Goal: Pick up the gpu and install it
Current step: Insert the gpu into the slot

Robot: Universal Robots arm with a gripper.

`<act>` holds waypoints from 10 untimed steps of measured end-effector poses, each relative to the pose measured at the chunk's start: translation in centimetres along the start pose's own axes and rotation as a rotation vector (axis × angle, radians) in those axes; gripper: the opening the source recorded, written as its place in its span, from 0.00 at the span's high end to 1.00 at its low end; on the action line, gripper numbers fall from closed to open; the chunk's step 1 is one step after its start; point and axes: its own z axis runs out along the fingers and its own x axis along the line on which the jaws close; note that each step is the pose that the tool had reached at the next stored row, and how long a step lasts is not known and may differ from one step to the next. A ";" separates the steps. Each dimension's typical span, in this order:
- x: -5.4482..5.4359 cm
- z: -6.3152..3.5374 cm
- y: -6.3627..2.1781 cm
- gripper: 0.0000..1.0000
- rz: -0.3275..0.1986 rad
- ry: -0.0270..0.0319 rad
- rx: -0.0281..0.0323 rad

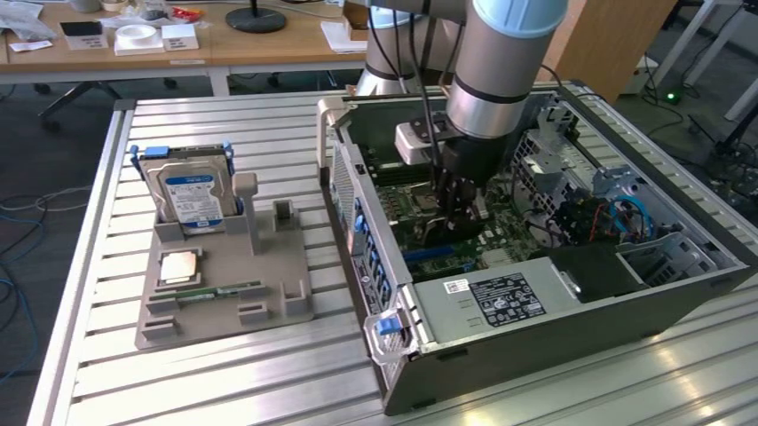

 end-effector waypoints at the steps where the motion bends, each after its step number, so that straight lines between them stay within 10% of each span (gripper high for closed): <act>1: 0.0 0.08 0.01 0.74 0.000 0.0000 0.0000; 10: 0.0 0.32 0.19 0.74 0.000 0.0002 -0.0001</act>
